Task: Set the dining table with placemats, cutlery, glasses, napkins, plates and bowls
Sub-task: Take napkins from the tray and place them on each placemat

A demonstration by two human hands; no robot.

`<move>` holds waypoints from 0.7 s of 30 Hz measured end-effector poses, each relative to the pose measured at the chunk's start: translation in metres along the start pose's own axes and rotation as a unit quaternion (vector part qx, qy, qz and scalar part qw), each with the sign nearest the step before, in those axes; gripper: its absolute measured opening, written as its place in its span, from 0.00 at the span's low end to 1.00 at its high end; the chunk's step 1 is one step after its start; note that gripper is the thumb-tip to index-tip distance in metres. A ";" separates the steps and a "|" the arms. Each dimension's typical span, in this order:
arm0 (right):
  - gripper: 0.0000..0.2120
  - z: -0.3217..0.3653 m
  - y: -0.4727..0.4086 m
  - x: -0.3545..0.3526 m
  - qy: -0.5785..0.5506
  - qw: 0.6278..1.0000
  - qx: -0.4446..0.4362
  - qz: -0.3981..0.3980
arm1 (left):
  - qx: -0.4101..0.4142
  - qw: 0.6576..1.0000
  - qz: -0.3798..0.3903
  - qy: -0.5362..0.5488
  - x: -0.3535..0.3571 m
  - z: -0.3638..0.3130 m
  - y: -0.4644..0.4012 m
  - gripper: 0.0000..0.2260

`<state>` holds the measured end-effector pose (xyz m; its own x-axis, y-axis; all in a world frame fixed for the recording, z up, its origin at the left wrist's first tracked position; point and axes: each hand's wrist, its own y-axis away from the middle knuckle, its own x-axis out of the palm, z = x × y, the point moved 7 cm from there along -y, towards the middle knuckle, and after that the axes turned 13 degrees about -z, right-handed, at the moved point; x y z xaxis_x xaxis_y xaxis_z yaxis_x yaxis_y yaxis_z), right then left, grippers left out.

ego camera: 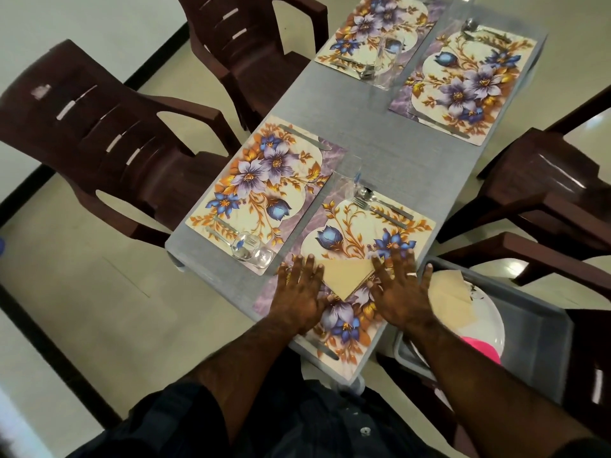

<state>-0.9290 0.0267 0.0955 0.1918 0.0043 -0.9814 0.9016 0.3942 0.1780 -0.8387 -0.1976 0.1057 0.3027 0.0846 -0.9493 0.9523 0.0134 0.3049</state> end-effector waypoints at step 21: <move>0.24 0.039 -0.052 -0.044 -0.051 0.994 -0.038 0.089 | -0.039 0.999 0.035 0.012 -0.053 0.002 -0.063 0.31</move>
<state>-0.9687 -0.0299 0.1318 0.3880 -0.0110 -0.9216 0.8187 0.4634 0.3391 -0.9149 -0.2050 0.1367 0.3657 0.1125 -0.9239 0.9228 0.0851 0.3757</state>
